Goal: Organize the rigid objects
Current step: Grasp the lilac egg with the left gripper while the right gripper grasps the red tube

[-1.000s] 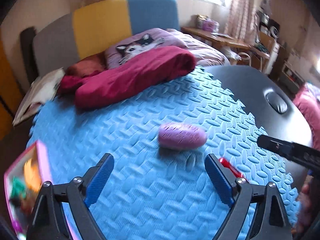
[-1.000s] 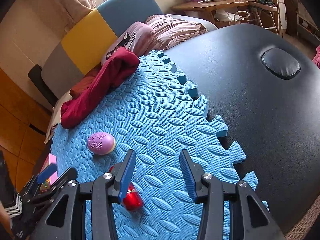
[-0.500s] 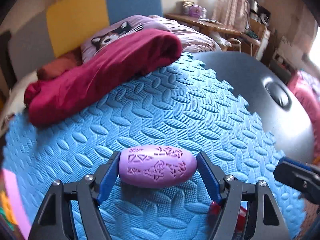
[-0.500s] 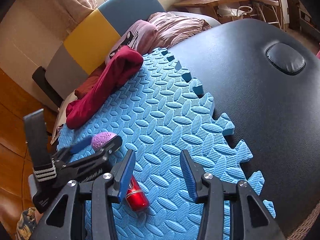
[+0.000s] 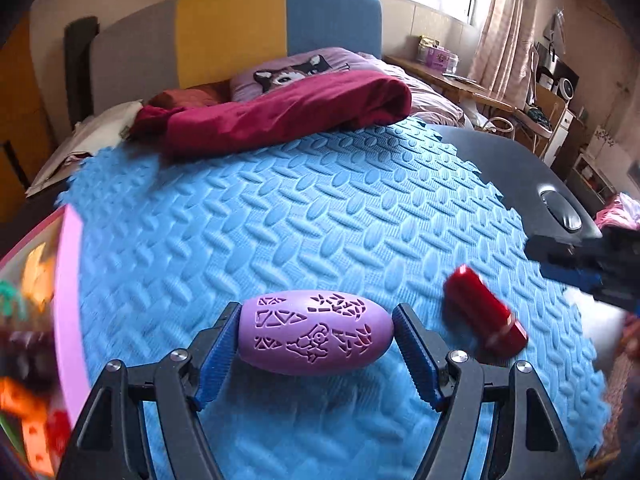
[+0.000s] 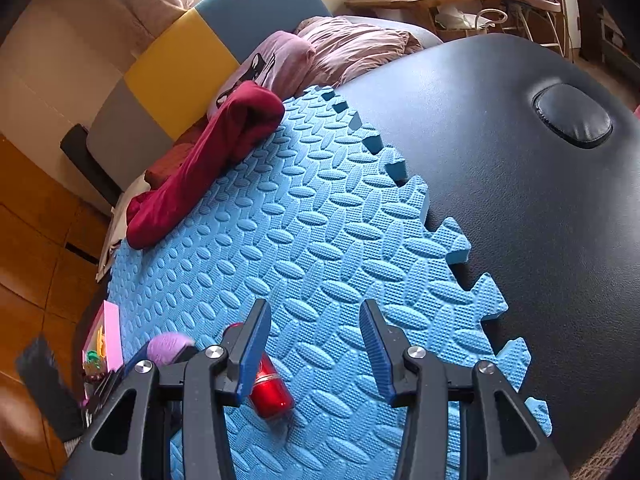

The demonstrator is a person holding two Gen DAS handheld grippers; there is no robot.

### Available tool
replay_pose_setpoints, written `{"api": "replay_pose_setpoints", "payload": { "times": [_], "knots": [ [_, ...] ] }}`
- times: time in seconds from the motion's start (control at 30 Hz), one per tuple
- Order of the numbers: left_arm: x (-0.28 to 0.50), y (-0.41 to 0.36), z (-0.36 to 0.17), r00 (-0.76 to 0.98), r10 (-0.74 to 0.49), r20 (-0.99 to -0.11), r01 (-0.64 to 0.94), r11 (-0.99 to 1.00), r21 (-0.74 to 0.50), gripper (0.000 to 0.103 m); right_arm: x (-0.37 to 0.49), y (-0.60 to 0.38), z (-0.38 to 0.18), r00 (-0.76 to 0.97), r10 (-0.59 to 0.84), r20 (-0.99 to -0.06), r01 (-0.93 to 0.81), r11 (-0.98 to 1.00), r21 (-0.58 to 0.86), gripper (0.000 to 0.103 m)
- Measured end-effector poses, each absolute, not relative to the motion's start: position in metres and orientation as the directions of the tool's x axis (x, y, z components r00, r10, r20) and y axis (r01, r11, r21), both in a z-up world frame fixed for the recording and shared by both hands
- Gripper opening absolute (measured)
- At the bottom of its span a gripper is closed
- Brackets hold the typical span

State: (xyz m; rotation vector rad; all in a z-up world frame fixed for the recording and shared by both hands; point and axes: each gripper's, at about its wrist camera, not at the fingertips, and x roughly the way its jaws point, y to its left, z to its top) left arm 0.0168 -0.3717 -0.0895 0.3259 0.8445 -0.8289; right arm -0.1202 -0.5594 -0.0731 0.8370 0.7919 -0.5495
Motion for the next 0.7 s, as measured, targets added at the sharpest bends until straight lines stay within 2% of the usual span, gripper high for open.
{"api": "replay_pose_setpoints", "payload": {
  "times": [0.23,0.37,0.7],
  "knots": [
    [-0.005,-0.337,-0.092,0.409,-0.528,-0.745,0.744,0.665,-0.063,0.076,-0.114,-0.554,-0.076,0.578,-0.111,-0.808,0.691,0.592,0.414,0.047],
    [0.001,-0.336,-0.096,0.379,-0.538,-0.753,0.742,0.663,-0.101,0.076,-0.11,-0.551,-0.077,0.569,-0.104,-0.816,0.685,0.61,0.4,0.046],
    [0.001,-0.336,-0.097,0.383,-0.532,-0.756,0.737,0.668,-0.097,0.076,-0.099,-0.543,-0.084,0.529,-0.088,-0.844,0.671,0.652,0.353,0.046]
  ]
}}
